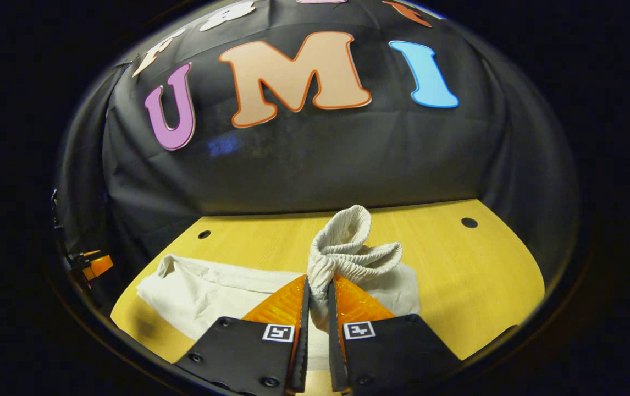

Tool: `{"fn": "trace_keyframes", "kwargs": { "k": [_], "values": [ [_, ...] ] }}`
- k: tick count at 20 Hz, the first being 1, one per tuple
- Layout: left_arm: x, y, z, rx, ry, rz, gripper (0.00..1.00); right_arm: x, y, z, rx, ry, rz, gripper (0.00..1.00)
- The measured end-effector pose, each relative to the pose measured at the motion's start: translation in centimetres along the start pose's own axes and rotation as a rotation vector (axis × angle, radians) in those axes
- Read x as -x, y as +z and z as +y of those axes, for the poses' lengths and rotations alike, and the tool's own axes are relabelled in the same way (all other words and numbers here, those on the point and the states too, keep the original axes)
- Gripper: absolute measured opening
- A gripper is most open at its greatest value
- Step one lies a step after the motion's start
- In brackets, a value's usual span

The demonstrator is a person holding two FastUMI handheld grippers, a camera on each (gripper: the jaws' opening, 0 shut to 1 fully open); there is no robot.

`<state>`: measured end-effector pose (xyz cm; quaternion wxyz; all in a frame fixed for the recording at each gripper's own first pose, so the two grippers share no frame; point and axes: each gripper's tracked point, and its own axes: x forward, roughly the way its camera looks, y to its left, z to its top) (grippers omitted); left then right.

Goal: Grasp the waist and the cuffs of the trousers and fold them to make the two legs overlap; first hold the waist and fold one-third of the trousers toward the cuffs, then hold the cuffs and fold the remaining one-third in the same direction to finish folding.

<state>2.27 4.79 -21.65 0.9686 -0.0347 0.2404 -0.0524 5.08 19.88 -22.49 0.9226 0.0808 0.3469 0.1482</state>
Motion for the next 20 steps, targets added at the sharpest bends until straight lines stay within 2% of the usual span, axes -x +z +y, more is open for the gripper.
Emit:
{"fn": "trace_keyframes", "kwargs": {
  "k": [1,6,8,9,13,15,17,18,20],
  "values": [
    [-0.2,-0.3,0.2,0.003,-0.002,0.007,0.96,-0.3,-1.0,0.5,0.017,0.005,0.020,0.18],
    [-1.7,-2.2,0.9,0.021,-0.015,0.047,0.96,-0.4,-5.6,2.1,0.090,0.019,0.106,0.20],
    [-2.4,-3.1,1.1,0.033,-0.026,0.068,0.97,-0.2,-6.8,3.4,0.092,0.068,0.139,0.27],
    [-2.8,-3.6,1.2,0.039,-0.028,0.079,0.97,0.4,-7.2,4.3,0.095,0.090,0.138,0.36],
    [-4.6,-6.0,2.0,0.065,-0.033,0.128,0.97,1.3,-7.7,5.7,0.116,0.110,0.128,0.99],
    [-5.6,-7.5,2.3,0.080,-0.036,0.158,0.97,1.6,-8.0,5.4,0.126,0.096,0.139,0.94],
    [-6.5,-9.0,2.5,0.097,-0.038,0.194,0.97,1.9,-8.0,5.2,0.141,0.083,0.143,0.98],
    [-6.9,-9.8,2.6,0.109,-0.039,0.211,0.97,2.1,-8.1,5.0,0.147,0.077,0.143,0.94],
    [-7.5,-11.2,2.9,0.131,-0.035,0.246,0.98,2.5,-8.1,4.8,0.159,0.064,0.144,0.98]
  ]
}}
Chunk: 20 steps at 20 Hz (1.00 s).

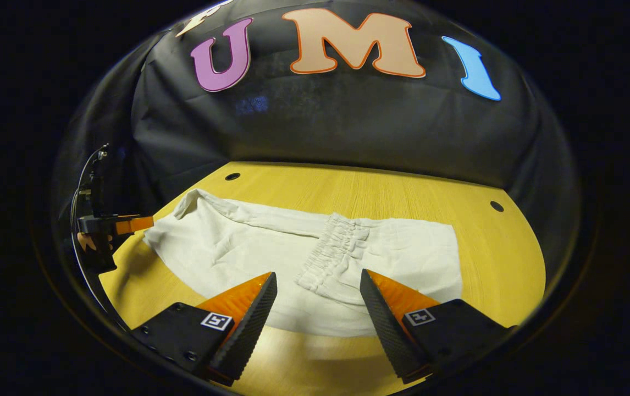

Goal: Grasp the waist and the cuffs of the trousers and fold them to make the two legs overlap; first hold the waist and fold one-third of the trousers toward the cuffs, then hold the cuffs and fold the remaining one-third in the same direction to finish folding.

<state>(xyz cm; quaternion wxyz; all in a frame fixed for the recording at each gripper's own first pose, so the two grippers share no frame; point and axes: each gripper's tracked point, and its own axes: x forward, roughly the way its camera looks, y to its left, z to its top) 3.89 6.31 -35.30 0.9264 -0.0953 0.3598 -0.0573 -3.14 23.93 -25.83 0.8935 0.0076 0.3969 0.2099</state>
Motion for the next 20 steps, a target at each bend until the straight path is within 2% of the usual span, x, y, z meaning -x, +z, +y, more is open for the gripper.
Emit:
{"fn": "trace_keyframes", "kwargs": {
  "k": [2,4,6,7,9,10,12,13,14,15,17,19,20],
  "values": [
    [-0.8,-1.3,0.1,0.019,0.001,0.036,0.99,0.4,-0.1,-0.3,0.007,-0.013,0.001,0.94],
    [-1.0,-2.2,0.2,0.041,0.002,0.070,0.99,0.7,-0.1,-0.5,0.009,-0.024,0.000,0.98],
    [-1.3,-2.0,0.3,0.029,-0.003,0.048,1.00,0.9,0.0,-0.6,0.005,-0.031,-0.003,0.94],
    [-1.2,-2.2,0.2,0.022,-0.003,0.060,0.96,0.9,-0.1,-0.6,0.002,-0.033,-0.005,0.98],
    [-1.1,-2.4,0.5,-0.012,0.007,0.071,0.97,0.8,-0.2,-0.5,-0.006,-0.036,-0.002,0.98],
    [-1.2,-2.7,0.7,-0.029,0.016,0.091,0.95,0.7,-0.2,-0.5,-0.009,-0.037,-0.002,0.94],
    [-0.7,-2.0,1.0,-0.031,-0.002,0.085,0.84,0.7,-0.4,-0.3,-0.012,-0.037,0.003,0.98],
    [-0.5,-2.0,1.3,-0.035,-0.005,0.094,0.70,0.8,-0.6,-0.3,-0.014,-0.039,0.004,0.94],
    [-0.4,-1.7,1.5,-0.035,-0.017,0.087,0.64,0.8,-0.5,-0.3,-0.015,-0.042,0.006,0.94],
    [0.0,-1.4,1.5,-0.029,-0.044,0.086,0.54,1.0,-0.5,-0.5,-0.017,-0.046,0.003,0.98],
    [0.2,-0.8,1.9,-0.011,-0.063,0.072,0.20,1.4,-0.3,-0.7,-0.013,-0.051,-0.008,0.98],
    [0.5,-0.4,2.5,-0.008,-0.056,0.062,0.03,1.8,-0.3,-0.8,0.001,-0.042,-0.013,0.94],
    [0.6,-0.2,2.5,-0.006,-0.059,0.067,0.00,1.9,-0.1,-1.0,0.013,-0.036,-0.017,0.94]
  ]
}}
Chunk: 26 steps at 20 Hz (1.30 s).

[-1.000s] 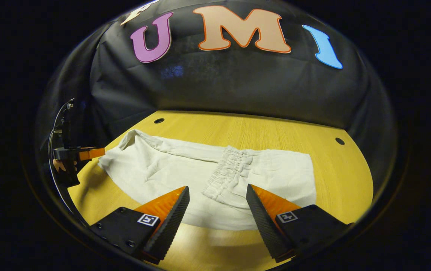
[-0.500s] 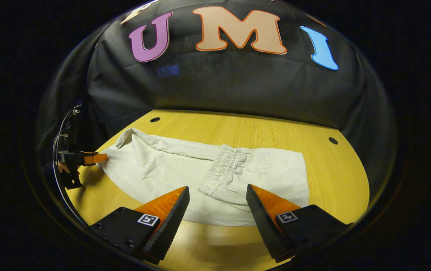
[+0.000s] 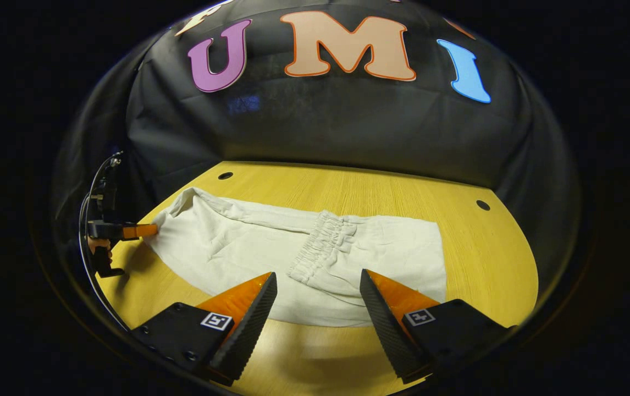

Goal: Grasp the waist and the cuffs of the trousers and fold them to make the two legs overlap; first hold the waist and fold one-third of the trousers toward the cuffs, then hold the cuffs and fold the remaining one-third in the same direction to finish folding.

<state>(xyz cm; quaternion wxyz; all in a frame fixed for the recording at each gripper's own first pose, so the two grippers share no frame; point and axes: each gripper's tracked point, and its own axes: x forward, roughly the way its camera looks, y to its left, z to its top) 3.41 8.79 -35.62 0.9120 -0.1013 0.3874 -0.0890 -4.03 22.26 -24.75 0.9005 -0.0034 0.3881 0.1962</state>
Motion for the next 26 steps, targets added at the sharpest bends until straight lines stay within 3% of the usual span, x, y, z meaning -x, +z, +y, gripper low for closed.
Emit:
{"fn": "trace_keyframes", "kwargs": {
  "k": [2,3,4,5,11,21,22,26],
  "values": [
    [0.4,0.2,-1.0,0.021,-0.008,0.023,0.00,0.4,0.3,-0.6,0.008,0.008,-0.009,0.94],
    [0.8,1.0,-1.5,0.029,-0.012,0.009,0.00,0.5,0.5,-0.9,0.001,0.015,-0.017,0.98],
    [1.3,2.1,-1.9,0.036,-0.016,-0.017,0.00,0.6,0.9,-1.2,-0.005,0.021,-0.029,0.94],
    [2.4,3.5,-2.8,0.043,-0.020,-0.044,0.00,0.9,1.1,-1.9,-0.014,0.023,-0.038,0.98],
    [5.2,9.1,-9.8,0.034,-0.075,-0.155,0.00,2.4,1.2,-4.7,-0.038,0.056,-0.062,0.98],
    [7.1,13.1,-20.6,-0.015,-0.152,-0.218,0.00,4.9,0.2,-11.2,-0.075,0.053,-0.087,0.98],
    [7.2,13.4,-21.7,-0.021,-0.164,-0.222,0.00,5.2,0.1,-11.7,-0.080,0.049,-0.088,0.94],
    [7.5,14.5,-26.6,-0.056,-0.219,-0.241,0.00,6.2,-0.2,-13.8,-0.097,0.036,-0.097,0.98]
  ]
}}
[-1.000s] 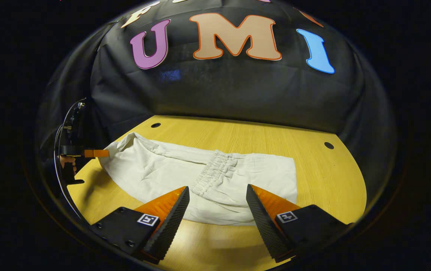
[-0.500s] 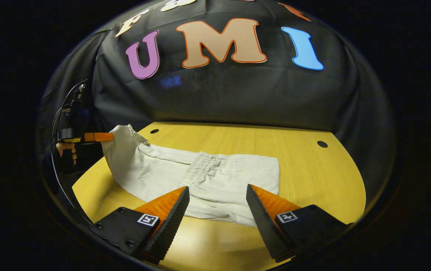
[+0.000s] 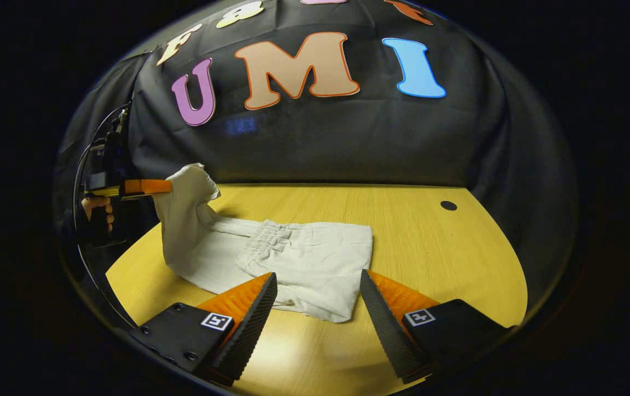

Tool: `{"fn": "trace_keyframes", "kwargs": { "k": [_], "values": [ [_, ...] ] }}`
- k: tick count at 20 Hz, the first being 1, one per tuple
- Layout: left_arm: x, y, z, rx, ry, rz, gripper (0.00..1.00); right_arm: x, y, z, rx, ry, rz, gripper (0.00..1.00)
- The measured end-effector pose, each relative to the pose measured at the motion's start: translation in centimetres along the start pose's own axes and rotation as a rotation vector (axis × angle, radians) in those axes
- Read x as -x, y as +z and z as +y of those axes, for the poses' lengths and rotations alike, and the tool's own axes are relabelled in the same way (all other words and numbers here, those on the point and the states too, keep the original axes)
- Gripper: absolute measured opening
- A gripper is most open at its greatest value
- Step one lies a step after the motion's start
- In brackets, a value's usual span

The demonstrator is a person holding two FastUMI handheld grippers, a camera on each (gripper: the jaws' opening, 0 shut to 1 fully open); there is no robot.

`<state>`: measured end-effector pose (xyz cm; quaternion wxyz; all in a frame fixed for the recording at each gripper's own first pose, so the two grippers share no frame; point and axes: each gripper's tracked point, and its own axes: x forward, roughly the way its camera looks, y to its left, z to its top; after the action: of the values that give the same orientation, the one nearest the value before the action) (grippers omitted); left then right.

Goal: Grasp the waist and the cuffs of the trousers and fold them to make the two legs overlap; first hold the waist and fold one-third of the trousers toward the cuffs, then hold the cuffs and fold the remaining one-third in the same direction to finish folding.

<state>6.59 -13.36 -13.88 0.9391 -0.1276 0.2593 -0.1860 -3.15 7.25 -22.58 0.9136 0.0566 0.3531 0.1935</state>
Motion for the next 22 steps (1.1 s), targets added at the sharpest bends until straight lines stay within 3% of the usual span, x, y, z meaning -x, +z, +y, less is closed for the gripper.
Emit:
{"fn": "trace_keyframes", "kwargs": {
  "k": [4,5,6,13,16,17,19,21,22],
  "values": [
    [-1.7,1.0,-5.7,-0.020,-0.075,-0.008,0.00,1.5,-0.4,-2.4,-0.009,-0.016,-0.007,0.94],
    [-2.2,1.1,-7.0,-0.026,-0.089,-0.009,0.00,1.7,-0.8,-3.0,-0.014,-0.021,-0.001,0.98],
    [-2.5,1.1,-8.2,-0.031,-0.106,-0.006,0.00,2.1,-1.2,-3.4,-0.020,-0.025,0.002,0.94],
    [-4.9,1.7,-16.5,-0.071,-0.212,-0.009,0.00,4.2,-3.0,-6.3,-0.046,-0.057,0.011,0.98],
    [-5.6,1.5,-20.1,-0.085,-0.259,-0.004,0.00,4.9,-3.5,-7.4,-0.057,-0.069,0.010,0.94],
    [-5.9,1.1,-21.3,-0.090,-0.275,0.003,0.00,5.2,-3.6,-7.8,-0.060,-0.073,0.011,0.98],
    [-6.0,0.1,-23.8,-0.089,-0.314,0.019,0.00,5.5,-3.8,-8.6,-0.069,-0.080,0.011,0.94],
    [-6.1,-1.3,-26.1,-0.093,-0.346,0.034,0.00,5.8,-4.1,-9.2,-0.078,-0.084,0.011,0.98],
    [-6.0,-2.3,-27.1,-0.093,-0.365,0.047,0.00,5.9,-4.2,-9.5,-0.081,-0.085,0.010,0.94]
  ]
}}
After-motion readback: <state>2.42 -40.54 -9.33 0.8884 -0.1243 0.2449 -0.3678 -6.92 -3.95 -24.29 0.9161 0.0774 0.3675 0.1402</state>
